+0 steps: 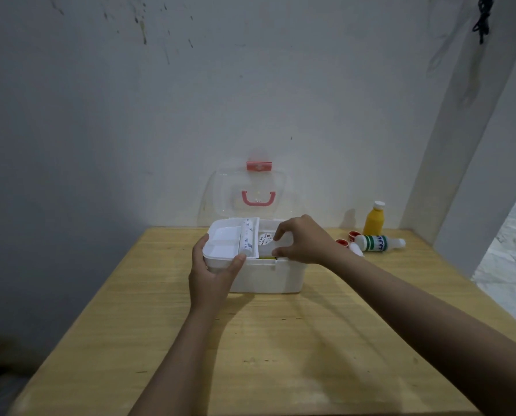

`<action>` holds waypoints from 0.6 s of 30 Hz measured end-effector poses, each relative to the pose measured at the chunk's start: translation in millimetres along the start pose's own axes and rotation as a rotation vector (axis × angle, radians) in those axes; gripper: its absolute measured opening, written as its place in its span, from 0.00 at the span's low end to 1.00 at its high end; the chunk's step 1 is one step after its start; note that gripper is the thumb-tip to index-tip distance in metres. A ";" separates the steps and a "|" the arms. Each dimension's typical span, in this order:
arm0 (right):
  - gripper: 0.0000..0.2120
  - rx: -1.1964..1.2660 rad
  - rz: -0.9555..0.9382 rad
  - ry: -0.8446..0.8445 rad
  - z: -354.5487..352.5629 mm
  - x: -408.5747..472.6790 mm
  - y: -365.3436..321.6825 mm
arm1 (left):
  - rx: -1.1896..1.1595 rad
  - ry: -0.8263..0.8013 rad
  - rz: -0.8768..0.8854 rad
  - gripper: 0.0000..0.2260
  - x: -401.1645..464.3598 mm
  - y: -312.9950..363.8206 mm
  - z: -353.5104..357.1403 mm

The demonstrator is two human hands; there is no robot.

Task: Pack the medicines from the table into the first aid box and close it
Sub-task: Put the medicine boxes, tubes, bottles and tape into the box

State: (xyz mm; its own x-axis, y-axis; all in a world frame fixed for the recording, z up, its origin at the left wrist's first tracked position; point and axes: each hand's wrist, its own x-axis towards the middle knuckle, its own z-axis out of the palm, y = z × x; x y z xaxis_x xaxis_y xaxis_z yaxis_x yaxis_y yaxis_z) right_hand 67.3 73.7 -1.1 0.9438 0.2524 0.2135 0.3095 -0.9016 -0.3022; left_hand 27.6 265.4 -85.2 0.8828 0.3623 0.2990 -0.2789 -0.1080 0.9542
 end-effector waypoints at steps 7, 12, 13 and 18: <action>0.16 -0.025 -0.038 -0.063 3.3 13.8 -9.4 | 0.030 -0.002 0.017 0.34 0.7 -1.8 0.4; 0.11 -0.089 0.022 -0.006 19.3 31.2 -17.9 | 0.037 -0.009 0.009 0.34 0.8 -0.9 0.7; 0.11 -0.103 0.041 0.015 21.0 33.5 -17.4 | 0.037 -0.011 0.011 0.34 0.8 -1.1 0.5; 0.13 -0.177 0.065 0.048 25.4 37.1 -12.9 | 0.044 -0.009 0.014 0.34 0.9 -2.7 0.5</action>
State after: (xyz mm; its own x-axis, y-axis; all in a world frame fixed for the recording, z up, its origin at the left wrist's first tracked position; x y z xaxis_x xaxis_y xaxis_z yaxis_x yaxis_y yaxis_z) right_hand 101.3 103.6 -12.8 0.9532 0.1784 0.2441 0.2189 -0.9642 -0.1499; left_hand 29.3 265.6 -87.5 0.8824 0.3518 0.3125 -0.2750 -0.1534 0.9491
